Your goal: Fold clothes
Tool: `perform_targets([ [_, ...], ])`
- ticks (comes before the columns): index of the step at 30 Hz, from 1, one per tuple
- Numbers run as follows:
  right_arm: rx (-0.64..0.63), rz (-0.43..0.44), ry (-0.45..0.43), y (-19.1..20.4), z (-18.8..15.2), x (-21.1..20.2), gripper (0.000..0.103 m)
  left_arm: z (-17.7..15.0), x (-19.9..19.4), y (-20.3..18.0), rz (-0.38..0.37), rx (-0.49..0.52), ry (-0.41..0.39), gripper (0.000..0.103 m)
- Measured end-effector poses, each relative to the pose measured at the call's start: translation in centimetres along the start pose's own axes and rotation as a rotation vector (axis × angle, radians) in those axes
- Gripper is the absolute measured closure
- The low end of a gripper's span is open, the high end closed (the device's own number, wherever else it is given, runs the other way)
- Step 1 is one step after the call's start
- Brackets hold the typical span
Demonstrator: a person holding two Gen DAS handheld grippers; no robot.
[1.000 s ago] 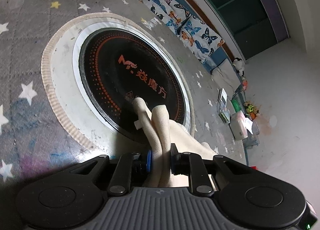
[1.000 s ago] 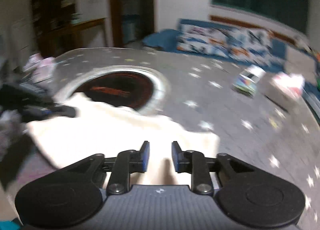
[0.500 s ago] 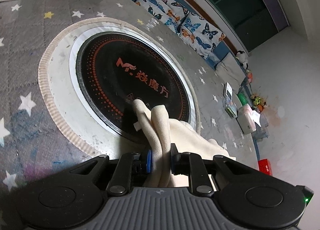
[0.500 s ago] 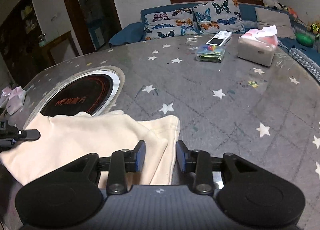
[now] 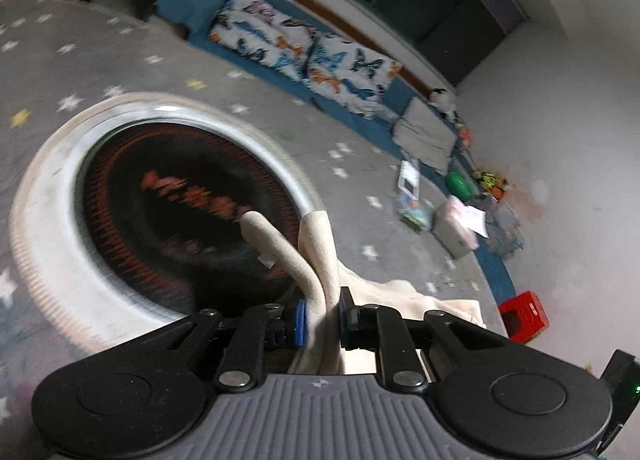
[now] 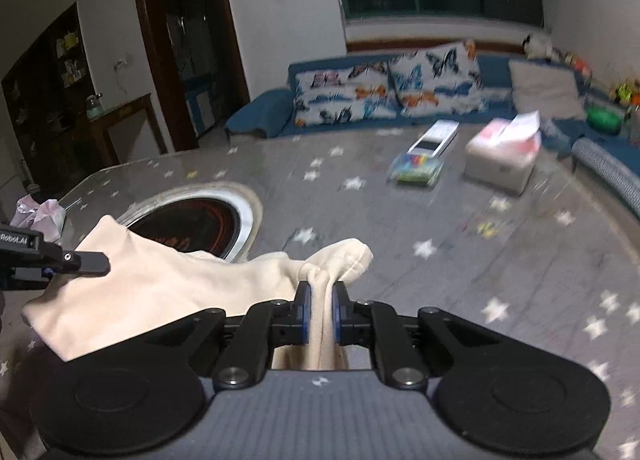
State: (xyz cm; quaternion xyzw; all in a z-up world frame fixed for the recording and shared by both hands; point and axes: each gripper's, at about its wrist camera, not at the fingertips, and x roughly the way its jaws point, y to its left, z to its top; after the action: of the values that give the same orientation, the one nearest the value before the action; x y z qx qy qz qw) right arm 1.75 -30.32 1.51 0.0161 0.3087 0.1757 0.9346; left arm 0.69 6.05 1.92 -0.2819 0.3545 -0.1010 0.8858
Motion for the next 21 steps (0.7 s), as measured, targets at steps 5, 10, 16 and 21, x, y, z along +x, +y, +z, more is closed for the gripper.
perform_targets([
  [5,-0.004,-0.075,-0.053,-1.9,1.0,-2.4,0.094,0.1,2.3,-4.1,-0.038,0.065,0.016,0.086],
  [10,0.014,-0.173,-0.081,-5.1,1.5,-4.3,0.094,-0.4,5.4,-7.9,-0.063,0.124,0.055,0.086],
  [16,0.048,-0.264,-0.075,-8.8,1.5,-4.9,0.094,-1.1,9.3,-12.0,-0.082,0.189,0.093,0.086],
  [21,0.078,-0.325,-0.061,-11.6,1.0,-4.5,0.094,-2.0,12.3,-14.1,-0.083,0.229,0.128,0.086],
])
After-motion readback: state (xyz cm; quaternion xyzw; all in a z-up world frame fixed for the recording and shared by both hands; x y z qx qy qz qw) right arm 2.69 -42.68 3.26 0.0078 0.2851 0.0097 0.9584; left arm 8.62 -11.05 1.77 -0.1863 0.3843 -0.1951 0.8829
